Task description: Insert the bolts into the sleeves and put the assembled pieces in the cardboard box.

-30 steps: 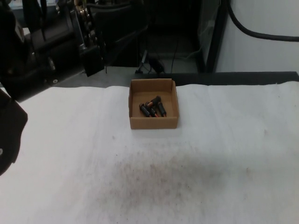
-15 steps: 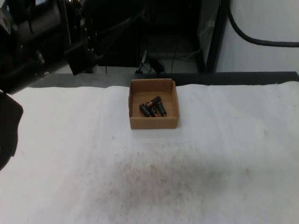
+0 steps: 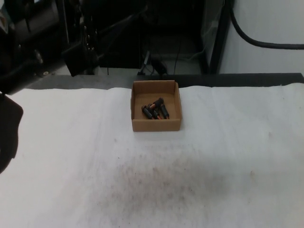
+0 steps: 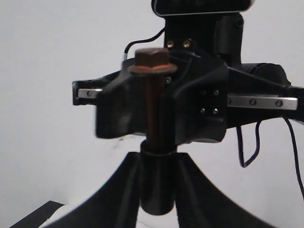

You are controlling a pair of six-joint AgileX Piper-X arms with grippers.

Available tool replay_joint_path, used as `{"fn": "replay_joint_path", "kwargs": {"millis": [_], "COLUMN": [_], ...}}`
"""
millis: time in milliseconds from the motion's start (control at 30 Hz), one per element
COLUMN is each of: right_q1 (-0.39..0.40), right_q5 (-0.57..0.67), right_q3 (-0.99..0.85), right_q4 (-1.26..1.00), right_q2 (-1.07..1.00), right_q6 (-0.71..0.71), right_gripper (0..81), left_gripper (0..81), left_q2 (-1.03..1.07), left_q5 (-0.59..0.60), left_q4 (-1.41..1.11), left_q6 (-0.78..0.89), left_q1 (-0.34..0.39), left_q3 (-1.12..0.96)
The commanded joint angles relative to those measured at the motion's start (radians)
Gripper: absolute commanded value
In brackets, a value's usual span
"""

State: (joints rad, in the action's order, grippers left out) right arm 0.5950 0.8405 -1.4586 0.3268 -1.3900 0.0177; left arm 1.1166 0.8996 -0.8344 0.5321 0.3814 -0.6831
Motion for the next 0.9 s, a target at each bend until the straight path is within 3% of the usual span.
{"fn": "replay_joint_path", "kwargs": {"millis": [0, 500, 867], "right_q1": [-0.005, -0.026, -0.026], "right_q5": [-0.074, -0.037, -0.050], "right_q3": [0.001, -0.001, -0.001], "right_q4": [0.012, -0.071, -0.085], "right_q2": [-0.006, 0.011, 0.011], "right_q6": [-0.026, -0.025, -0.048], "right_gripper": [51.5, 50.1, 50.0], "left_gripper": [0.4, 0.4, 0.4], "left_q2": [-0.014, -0.014, -0.014], "left_q5": [0.022, 0.020, 0.021], "left_q4": [-0.045, 0.069, 0.134], "left_q6": [0.001, -0.033, -0.033], "left_q1": [0.007, -0.053, -0.054], "left_q3": [-0.014, -0.014, -0.014]}}
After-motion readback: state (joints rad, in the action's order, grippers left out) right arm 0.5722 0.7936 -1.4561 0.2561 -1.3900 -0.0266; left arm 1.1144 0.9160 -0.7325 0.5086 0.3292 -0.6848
